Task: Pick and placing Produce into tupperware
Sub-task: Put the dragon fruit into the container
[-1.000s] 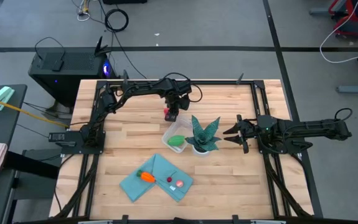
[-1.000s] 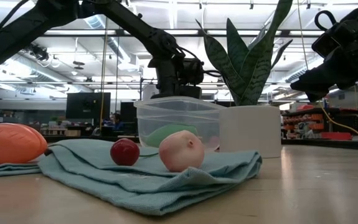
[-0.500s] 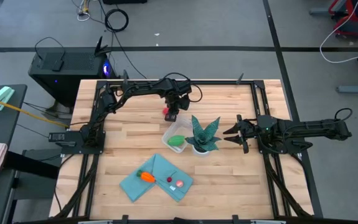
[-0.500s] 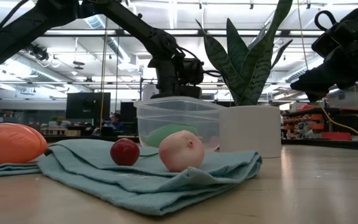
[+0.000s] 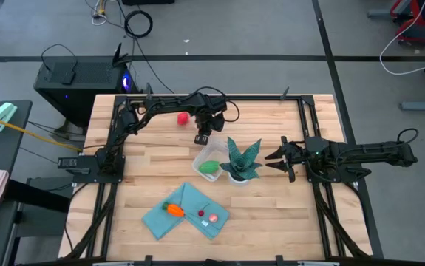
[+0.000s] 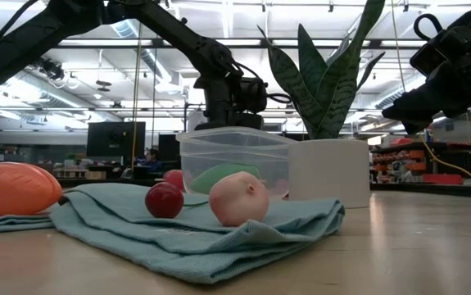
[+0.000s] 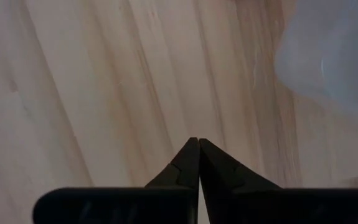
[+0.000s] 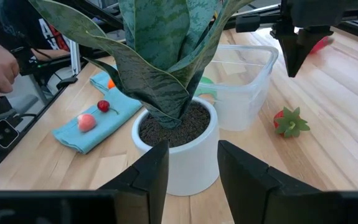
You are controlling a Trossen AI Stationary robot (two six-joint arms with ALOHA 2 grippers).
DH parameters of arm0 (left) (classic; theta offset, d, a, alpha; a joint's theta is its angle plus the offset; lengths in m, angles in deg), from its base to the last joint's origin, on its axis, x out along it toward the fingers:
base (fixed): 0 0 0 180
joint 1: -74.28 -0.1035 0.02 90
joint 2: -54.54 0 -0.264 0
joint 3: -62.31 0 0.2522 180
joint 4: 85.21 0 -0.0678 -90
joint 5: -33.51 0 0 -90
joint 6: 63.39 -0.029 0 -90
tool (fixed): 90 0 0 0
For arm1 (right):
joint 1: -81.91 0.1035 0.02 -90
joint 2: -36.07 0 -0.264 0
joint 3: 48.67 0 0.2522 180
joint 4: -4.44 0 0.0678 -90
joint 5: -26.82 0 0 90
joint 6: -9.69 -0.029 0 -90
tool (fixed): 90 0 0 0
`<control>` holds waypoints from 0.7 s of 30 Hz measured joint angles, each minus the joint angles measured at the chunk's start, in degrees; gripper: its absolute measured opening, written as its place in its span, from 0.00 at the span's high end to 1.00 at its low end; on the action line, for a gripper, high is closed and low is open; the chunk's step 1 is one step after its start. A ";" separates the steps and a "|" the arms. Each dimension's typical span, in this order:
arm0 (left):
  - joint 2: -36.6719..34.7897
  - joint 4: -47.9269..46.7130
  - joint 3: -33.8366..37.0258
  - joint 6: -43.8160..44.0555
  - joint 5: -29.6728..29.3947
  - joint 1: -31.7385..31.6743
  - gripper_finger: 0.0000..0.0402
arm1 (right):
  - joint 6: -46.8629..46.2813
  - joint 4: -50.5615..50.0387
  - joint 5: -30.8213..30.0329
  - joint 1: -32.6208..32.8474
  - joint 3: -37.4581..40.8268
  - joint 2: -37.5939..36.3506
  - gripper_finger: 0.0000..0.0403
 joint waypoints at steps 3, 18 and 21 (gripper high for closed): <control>0.00 -1.07 -0.05 -0.04 -3.72 0.03 0.94 | 0.00 0.00 0.00 0.00 -0.02 0.02 0.64; -1.73 -6.23 -6.43 3.40 -12.32 -5.92 0.71 | 0.17 -0.17 0.02 0.00 0.00 0.03 0.64; -2.96 -8.68 -9.98 4.49 -9.25 -7.94 0.67 | 0.16 -0.21 0.28 0.02 -0.01 0.30 0.64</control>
